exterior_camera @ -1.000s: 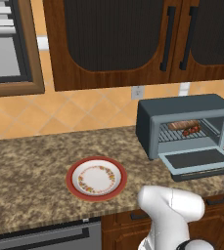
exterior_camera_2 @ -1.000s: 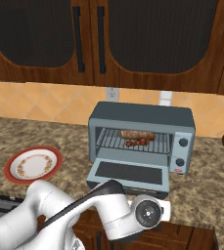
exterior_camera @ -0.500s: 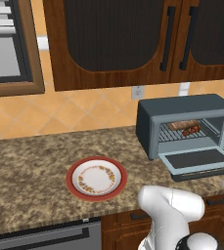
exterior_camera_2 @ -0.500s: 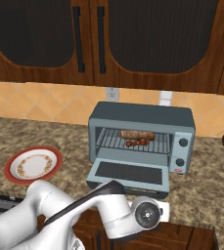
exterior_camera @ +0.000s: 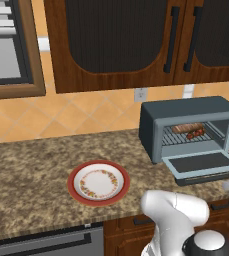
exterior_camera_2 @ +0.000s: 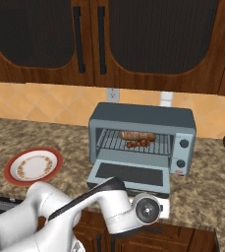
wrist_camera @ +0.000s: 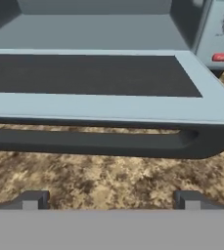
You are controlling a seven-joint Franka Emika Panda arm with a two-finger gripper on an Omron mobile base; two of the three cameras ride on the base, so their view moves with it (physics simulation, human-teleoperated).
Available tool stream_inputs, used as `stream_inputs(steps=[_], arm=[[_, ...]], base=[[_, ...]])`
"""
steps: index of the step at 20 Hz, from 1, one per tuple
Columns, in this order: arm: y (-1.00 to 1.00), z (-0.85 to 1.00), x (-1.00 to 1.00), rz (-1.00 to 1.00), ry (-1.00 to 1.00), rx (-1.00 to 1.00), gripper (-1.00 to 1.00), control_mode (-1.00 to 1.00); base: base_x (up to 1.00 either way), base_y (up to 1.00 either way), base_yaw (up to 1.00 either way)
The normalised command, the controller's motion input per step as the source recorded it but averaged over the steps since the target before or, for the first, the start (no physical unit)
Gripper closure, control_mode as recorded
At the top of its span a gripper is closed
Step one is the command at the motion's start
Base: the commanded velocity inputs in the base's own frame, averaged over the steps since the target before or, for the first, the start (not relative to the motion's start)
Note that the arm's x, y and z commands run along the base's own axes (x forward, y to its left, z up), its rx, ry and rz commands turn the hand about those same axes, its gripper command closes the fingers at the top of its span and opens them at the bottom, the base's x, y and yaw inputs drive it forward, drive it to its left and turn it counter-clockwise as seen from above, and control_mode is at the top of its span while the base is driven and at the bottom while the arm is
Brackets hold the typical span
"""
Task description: Pick up the kebab skewer and baguette bread, and place them inside the toaster oven. Close the toaster oven door and start by setting the timer.
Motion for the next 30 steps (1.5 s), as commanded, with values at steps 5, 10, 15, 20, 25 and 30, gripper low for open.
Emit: stream_inputs(steps=[5,10,15,20,25,30], arm=[[0.00,-0.10,0.01,0.00,0.00,0.00,-1.00,-1.00],[0.00,-0.15,0.00,0.00,0.00,0.00,-1.00,-1.00],[0.00,-0.01,0.16,0.00,0.00,0.00,-1.00,-1.00],[0.00,0.00,0.14,0.00,0.00,0.00,-1.00,-1.00],[0.00,-0.10,0.00,0.00,0.00,0.00,-1.00,-1.00],[0.00,-0.14,0.04,0.00,0.00,0.00,-1.00,-1.00]], base=[[0.00,0.00,0.00],[0.00,0.00,0.00],[0.00,0.00,0.00],[0.00,0.00,0.00],[0.00,0.00,0.00],[0.00,0.00,0.00]])
